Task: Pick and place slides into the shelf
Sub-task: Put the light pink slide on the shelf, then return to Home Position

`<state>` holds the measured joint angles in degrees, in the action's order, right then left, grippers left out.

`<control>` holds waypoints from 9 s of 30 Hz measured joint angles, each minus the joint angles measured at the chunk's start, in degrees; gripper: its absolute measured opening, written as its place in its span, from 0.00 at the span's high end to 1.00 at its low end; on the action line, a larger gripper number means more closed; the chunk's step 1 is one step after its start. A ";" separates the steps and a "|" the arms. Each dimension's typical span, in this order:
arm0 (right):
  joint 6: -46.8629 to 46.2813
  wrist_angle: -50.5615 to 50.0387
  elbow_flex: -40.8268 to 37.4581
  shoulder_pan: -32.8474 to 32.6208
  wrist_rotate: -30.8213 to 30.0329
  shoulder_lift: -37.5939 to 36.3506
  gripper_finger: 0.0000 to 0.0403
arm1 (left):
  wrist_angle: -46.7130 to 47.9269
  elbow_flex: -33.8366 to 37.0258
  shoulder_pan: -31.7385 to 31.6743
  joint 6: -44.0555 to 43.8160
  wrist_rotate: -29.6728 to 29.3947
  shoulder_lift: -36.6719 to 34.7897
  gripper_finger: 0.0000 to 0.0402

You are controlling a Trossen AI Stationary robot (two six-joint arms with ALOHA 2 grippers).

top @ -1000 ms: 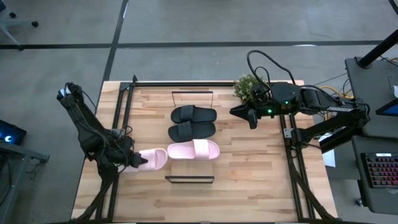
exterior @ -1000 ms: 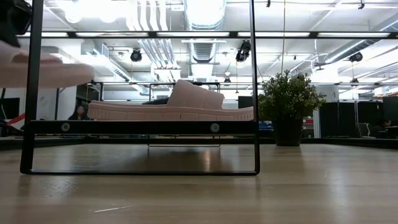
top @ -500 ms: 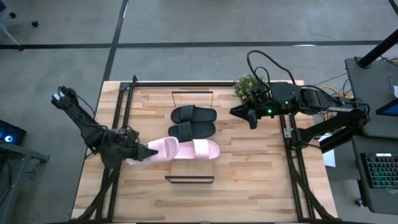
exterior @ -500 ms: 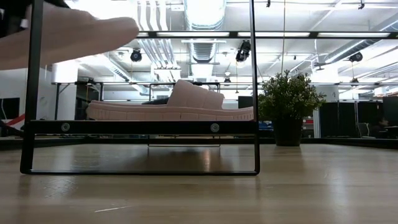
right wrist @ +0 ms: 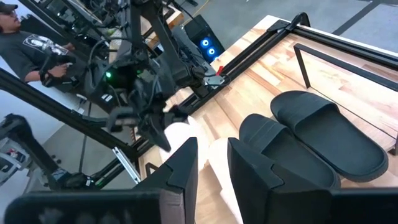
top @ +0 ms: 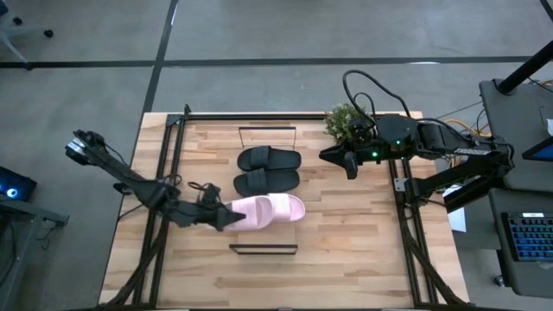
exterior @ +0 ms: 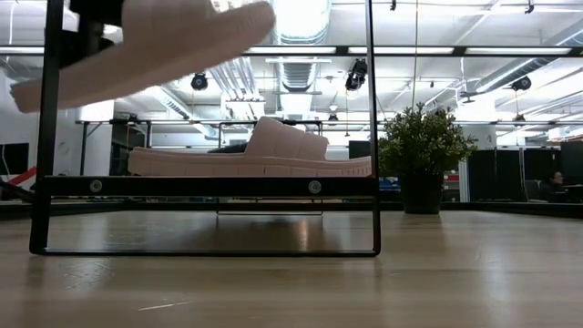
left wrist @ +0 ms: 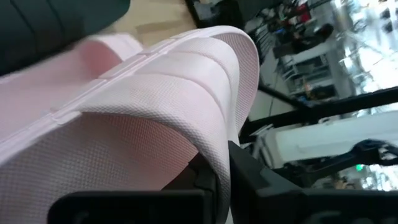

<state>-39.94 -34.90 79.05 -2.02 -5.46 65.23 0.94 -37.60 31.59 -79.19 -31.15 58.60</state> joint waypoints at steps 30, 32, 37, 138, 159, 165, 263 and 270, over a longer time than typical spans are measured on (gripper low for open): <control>2.65 -0.56 0.00 0.00 0.06 0.00 0.81 | -7.38 -11.14 -10.96 -4.64 26.39 24.75 1.00; 2.97 -0.56 0.00 0.00 0.10 0.00 0.82 | -7.42 -11.22 -11.45 -5.94 26.44 25.35 1.00; 3.59 -0.51 0.00 0.02 0.46 0.00 0.82 | -7.55 -11.35 -12.06 -8.28 26.59 26.95 1.00; 6.97 -1.76 0.02 0.04 1.58 0.00 0.79 | 8.95 -17.46 -12.45 2.55 25.63 27.35 0.67; 20.43 12.27 0.02 -5.01 -6.55 0.42 0.83 | -12.05 -17.35 -12.50 62.20 7.54 1.86 0.67; 29.83 19.21 -0.04 -8.90 -10.06 1.28 0.83 | -17.96 -18.51 -12.61 80.09 6.52 -5.01 0.67; 32.81 34.02 -1.60 -8.94 -19.82 12.53 0.96 | -1.45 36.83 -36.31 64.74 34.12 -57.08 1.00; 33.38 34.10 -1.62 -8.94 -20.10 11.29 0.96 | -4.62 37.10 -36.12 67.29 32.08 -57.06 1.00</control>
<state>-6.57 -0.80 77.43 -10.96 -25.56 76.52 -3.69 -0.49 -4.54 -11.90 0.93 1.54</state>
